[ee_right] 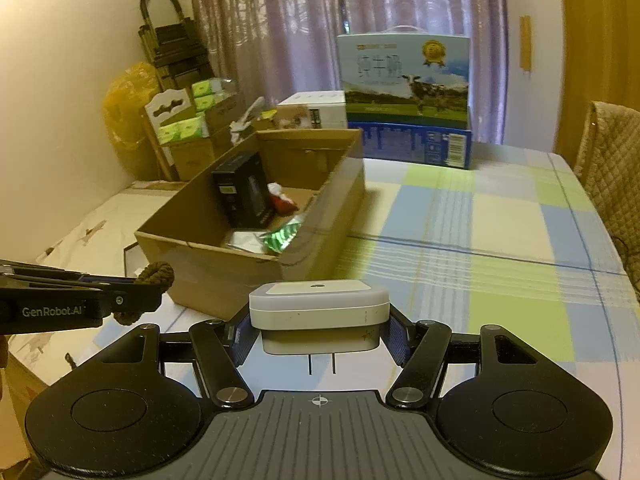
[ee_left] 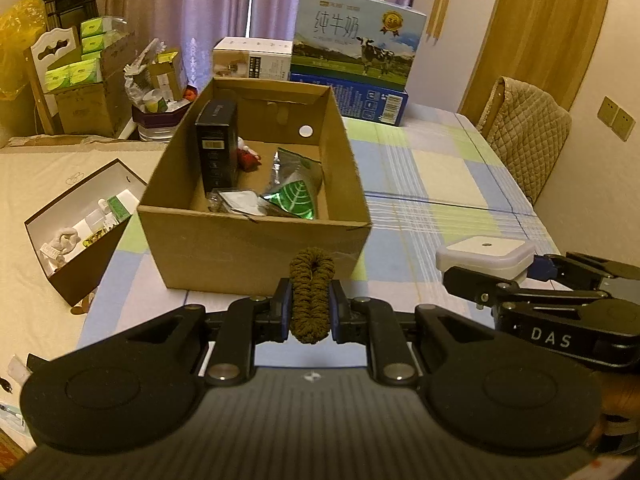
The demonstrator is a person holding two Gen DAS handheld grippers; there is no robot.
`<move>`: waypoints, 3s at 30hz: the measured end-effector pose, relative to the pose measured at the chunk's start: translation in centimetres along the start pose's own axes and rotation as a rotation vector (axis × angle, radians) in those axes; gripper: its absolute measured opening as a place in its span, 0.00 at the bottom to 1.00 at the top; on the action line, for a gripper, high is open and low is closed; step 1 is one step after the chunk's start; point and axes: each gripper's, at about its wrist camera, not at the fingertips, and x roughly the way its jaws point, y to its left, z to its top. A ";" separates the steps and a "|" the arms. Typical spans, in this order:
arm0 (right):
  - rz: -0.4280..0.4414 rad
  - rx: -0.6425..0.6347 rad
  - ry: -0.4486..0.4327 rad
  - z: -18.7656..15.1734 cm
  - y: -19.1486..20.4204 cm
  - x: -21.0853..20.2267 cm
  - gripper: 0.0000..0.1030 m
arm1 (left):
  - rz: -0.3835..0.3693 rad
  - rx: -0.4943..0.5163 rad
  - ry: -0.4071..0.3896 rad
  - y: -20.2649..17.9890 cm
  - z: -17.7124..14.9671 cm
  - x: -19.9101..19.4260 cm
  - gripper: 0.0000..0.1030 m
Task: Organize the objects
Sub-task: 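Carry the hair tie and white box over the cardboard box with both tools, then open the left tool to drop the hair tie while the right tool releases the white box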
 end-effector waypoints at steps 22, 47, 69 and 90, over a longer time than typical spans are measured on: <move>0.051 -0.059 -0.022 4.8 3.8 3.8 0.59 | 0.030 -0.007 -0.021 4.6 4.3 0.6 0.14; 0.041 -0.044 -0.009 9.8 2.2 8.5 0.59 | 0.003 0.041 0.020 6.9 9.2 5.8 0.14; 0.067 -0.002 0.017 10.4 1.6 10.9 0.59 | 0.039 0.008 0.027 8.9 9.8 8.6 0.49; 0.168 0.117 0.011 13.3 2.2 13.2 0.67 | 0.064 0.009 0.039 9.3 8.6 8.1 0.65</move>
